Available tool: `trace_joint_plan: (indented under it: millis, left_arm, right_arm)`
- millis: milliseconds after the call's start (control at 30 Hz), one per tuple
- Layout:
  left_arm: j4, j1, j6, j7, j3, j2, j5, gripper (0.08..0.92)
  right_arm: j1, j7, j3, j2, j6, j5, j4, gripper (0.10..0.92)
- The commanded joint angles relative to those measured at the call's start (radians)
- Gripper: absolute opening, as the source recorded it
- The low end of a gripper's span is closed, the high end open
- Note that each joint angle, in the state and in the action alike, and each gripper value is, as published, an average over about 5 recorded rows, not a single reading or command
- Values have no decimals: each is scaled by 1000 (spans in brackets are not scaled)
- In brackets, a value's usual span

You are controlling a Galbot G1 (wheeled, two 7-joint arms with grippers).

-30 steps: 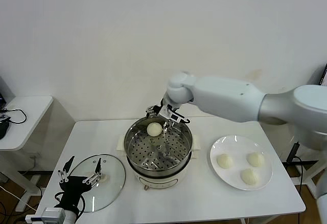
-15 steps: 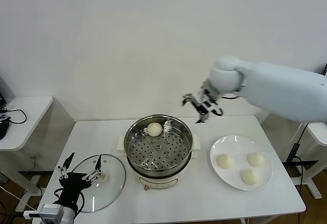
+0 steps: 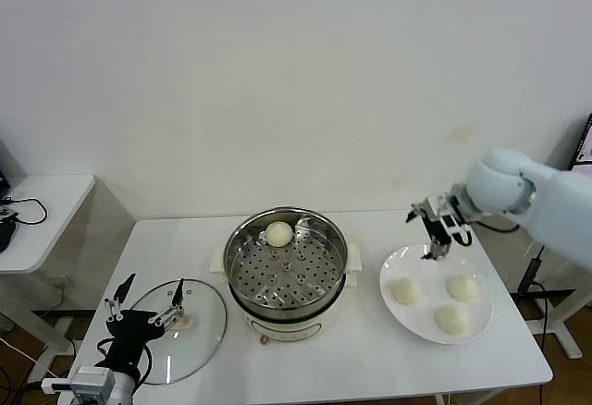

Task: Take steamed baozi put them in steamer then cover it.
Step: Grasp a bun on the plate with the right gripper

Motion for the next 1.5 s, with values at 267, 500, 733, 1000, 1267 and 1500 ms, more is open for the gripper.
trace_joint_plan:
  millis: [267, 500, 733, 1000, 1267, 1500]
  left_arm:
    - [8, 5, 2, 2, -4, -10, 6, 823]
    - [12, 8, 2, 5, -10, -11, 8, 823]
    - [17, 8, 2, 5, -17, -9, 8, 823]
    - [26, 3, 2, 6, -18, -8, 7, 823]
    - [27, 3, 4, 7, -20, -8, 5, 823]
    - [28, 2, 5, 7, -19, -10, 4, 823]
  right_arm:
    - [-447, 2, 259, 2, -27, -120, -87, 823]
    - [-480, 17, 276, 84, -11, -144, -172, 823]
    - [-500, 37, 305, 161, -6, -164, -243, 822]
    - [-510, 46, 319, 231, 1, -182, -323, 823]
    - [-510, 35, 317, 253, -9, -202, -340, 784]
    - [-507, 27, 318, 249, -17, -214, -348, 720]
